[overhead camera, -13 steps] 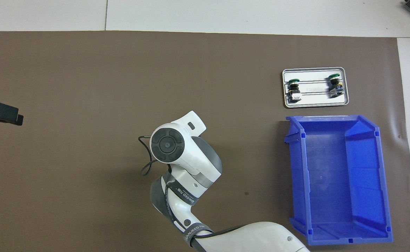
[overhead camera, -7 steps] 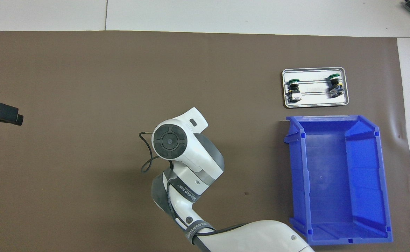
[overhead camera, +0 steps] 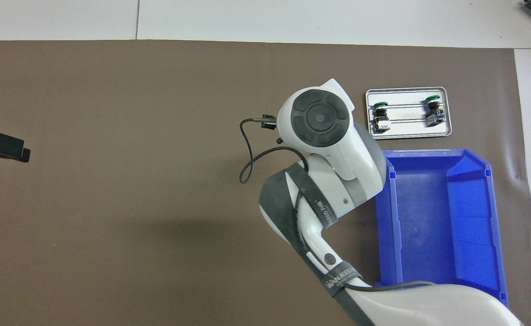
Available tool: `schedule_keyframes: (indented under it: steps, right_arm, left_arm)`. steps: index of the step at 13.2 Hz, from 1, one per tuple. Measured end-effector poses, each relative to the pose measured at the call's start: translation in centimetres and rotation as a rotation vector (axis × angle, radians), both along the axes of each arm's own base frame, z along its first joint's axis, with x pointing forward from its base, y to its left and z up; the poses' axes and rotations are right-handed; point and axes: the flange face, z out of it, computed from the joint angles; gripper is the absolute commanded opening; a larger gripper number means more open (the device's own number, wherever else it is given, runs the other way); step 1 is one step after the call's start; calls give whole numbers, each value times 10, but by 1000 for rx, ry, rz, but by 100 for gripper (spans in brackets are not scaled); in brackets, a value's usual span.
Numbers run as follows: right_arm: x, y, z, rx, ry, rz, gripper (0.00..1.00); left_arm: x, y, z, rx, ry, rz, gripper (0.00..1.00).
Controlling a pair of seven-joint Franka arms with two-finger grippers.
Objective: Place and press button with both arms
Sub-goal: 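Carry the button with the right gripper into the blue bin and release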
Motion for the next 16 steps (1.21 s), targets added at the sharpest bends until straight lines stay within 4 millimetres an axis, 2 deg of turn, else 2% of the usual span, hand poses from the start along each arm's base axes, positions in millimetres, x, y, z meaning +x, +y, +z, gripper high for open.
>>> schedule_keyframes:
  steps: [3, 5, 6, 7, 8, 9, 11, 13, 16]
  right_arm:
    - [13, -80, 33, -50, 32, 78, 0]
    - [14, -154, 49, -80, 54, 154, 0]
    - [8, -195, 51, -91, 77, 179, 0]
    - [0, -232, 46, -95, 101, 192, 0]
    - [-11, -262, 34, -94, 117, 192, 0]
    - [-23, -279, 17, -88, 122, 184, 0]
    - [-53, -299, -30, -72, 114, 164, 0]
    - [-81, -310, -68, -60, 113, 153, 0]
    - [-109, -316, -113, -51, 108, 146, 0]
  left_arm:
    - [0, 0, 0, 0, 0, 0, 100]
    - [0, 0, 0, 0, 0, 0, 100]
    - [0, 0, 0, 0, 0, 0, 100]
    - [0, 0, 0, 0, 0, 0, 100]
    - [0, 0, 0, 0, 0, 0, 100]
    - [0, 0, 0, 0, 0, 0, 100]
    - [0, 0, 0, 0, 0, 0, 100]
    - [0, 0, 0, 0, 0, 0, 100]
    - [0, 0, 0, 0, 0, 0, 100]
